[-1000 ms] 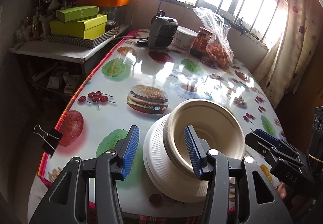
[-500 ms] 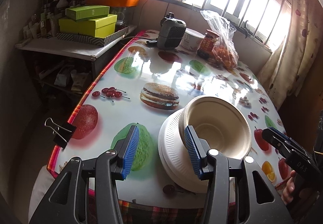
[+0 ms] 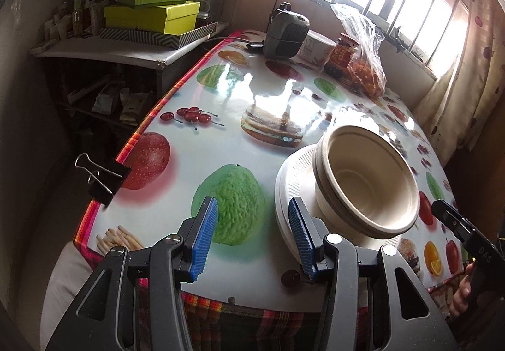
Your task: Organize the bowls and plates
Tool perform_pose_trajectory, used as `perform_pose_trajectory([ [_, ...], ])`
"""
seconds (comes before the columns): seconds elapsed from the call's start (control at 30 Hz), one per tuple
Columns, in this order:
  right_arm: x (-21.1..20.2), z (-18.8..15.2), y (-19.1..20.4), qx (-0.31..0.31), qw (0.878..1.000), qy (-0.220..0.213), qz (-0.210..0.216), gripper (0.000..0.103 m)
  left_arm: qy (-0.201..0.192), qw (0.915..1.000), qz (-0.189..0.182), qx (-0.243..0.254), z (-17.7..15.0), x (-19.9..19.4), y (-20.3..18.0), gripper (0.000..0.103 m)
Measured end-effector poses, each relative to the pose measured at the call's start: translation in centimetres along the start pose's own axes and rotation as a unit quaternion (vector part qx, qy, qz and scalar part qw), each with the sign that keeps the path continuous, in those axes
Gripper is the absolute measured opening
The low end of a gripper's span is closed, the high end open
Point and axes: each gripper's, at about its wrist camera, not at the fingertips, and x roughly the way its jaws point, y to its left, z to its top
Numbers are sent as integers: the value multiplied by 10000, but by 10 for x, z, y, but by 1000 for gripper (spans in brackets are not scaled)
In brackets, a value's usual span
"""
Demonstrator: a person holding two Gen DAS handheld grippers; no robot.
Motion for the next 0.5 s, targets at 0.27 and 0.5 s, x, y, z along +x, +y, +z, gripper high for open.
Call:
perform_pose_trajectory([
  [0.27,1,-16,2,-74,9999,57,-100,49,62,9999,45,92,-19,5,0,48],
  [0.5,3,-35,3,-123,9997,173,-140,51,112,9995,113,262,-41,9,-5,48],
])
